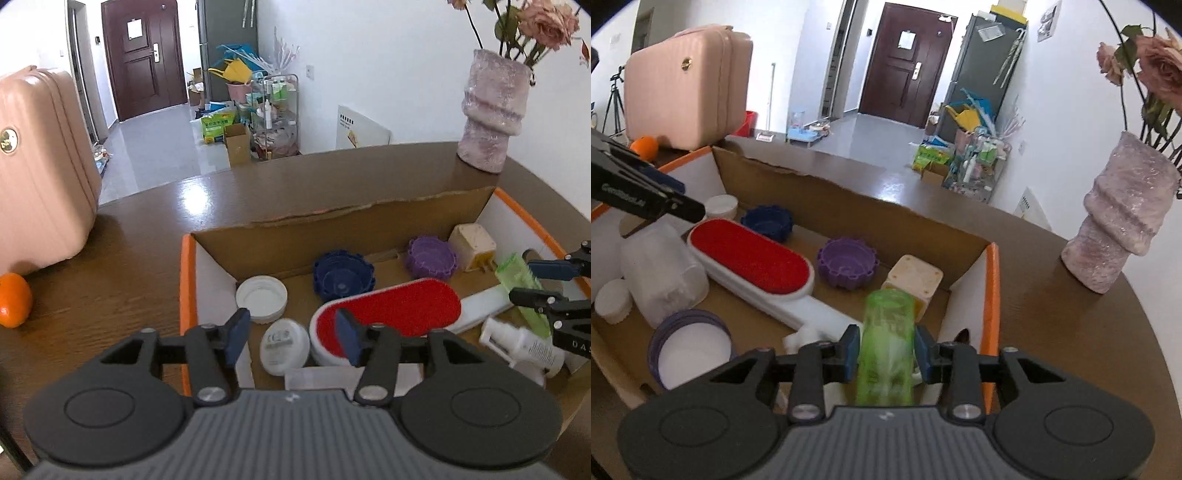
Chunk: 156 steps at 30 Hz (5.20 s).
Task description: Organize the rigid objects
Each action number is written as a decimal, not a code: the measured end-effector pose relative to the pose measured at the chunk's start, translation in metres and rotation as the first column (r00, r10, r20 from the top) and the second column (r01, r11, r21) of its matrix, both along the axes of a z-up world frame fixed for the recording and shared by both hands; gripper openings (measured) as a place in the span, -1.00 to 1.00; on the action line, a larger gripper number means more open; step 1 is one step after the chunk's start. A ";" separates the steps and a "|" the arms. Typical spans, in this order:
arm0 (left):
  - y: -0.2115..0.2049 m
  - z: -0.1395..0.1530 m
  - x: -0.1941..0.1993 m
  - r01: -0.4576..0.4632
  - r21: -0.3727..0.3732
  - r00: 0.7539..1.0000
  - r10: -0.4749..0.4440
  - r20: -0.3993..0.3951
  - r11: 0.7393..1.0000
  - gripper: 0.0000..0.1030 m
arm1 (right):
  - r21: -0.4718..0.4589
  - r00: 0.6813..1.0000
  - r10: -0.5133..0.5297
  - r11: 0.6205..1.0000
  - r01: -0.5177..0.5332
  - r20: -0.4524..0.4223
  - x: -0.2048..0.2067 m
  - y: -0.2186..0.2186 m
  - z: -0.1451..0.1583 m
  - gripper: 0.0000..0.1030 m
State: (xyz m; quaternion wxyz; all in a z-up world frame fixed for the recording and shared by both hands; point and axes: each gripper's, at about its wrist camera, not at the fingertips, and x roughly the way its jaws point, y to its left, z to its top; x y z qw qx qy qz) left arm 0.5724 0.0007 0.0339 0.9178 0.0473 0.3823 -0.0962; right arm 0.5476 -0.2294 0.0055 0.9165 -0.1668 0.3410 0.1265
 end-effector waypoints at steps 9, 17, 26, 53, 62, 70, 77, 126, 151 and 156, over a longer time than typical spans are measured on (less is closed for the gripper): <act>0.009 0.037 -0.032 -0.023 0.002 0.998 0.023 0.057 1.000 0.45 | 0.117 0.998 -0.038 0.993 0.033 0.046 -0.023 -0.024 0.058 0.09; 0.018 0.079 -0.103 -0.101 0.031 0.970 0.092 0.225 0.994 0.87 | 0.178 0.995 -0.057 0.983 0.042 0.085 -0.075 -0.034 0.102 0.41; 0.019 0.102 -0.231 -0.164 -0.022 0.886 0.157 0.437 0.986 1.00 | 0.262 0.974 -0.083 0.965 0.026 0.210 -0.171 -0.039 0.120 0.68; 0.002 -0.004 -0.556 -0.194 -0.010 0.837 0.171 0.520 0.981 1.00 | 0.400 0.896 -0.274 0.909 0.121 0.350 -0.525 -0.013 0.014 1.00; 0.012 -0.017 -0.572 -0.187 -0.094 0.864 0.209 0.458 0.978 1.00 | 0.385 0.902 -0.249 0.917 0.103 0.352 -0.542 0.007 0.003 1.00; 0.010 -0.016 -0.572 -0.166 -0.093 0.864 0.190 0.466 0.982 1.00 | 0.373 0.913 -0.220 0.924 0.081 0.345 -0.543 0.016 0.004 1.00; 0.008 -0.014 -0.572 -0.155 -0.083 0.858 0.176 0.483 0.984 1.00 | 0.381 0.916 -0.223 0.921 0.084 0.334 -0.540 0.015 0.005 1.00; 0.007 -0.013 -0.573 -0.140 -0.074 0.858 0.158 0.488 0.987 1.00 | 0.380 0.919 -0.211 0.922 0.074 0.334 -0.537 0.017 0.005 1.00; 0.006 -0.013 -0.572 -0.138 -0.073 0.860 0.156 0.487 0.988 1.00 | 0.378 0.922 -0.211 0.923 0.078 0.323 -0.534 0.019 0.004 1.00; 0.006 -0.014 -0.571 -0.135 -0.074 0.862 0.154 0.483 0.988 1.00 | 0.376 0.922 -0.209 0.923 0.076 0.326 -0.534 0.020 0.004 1.00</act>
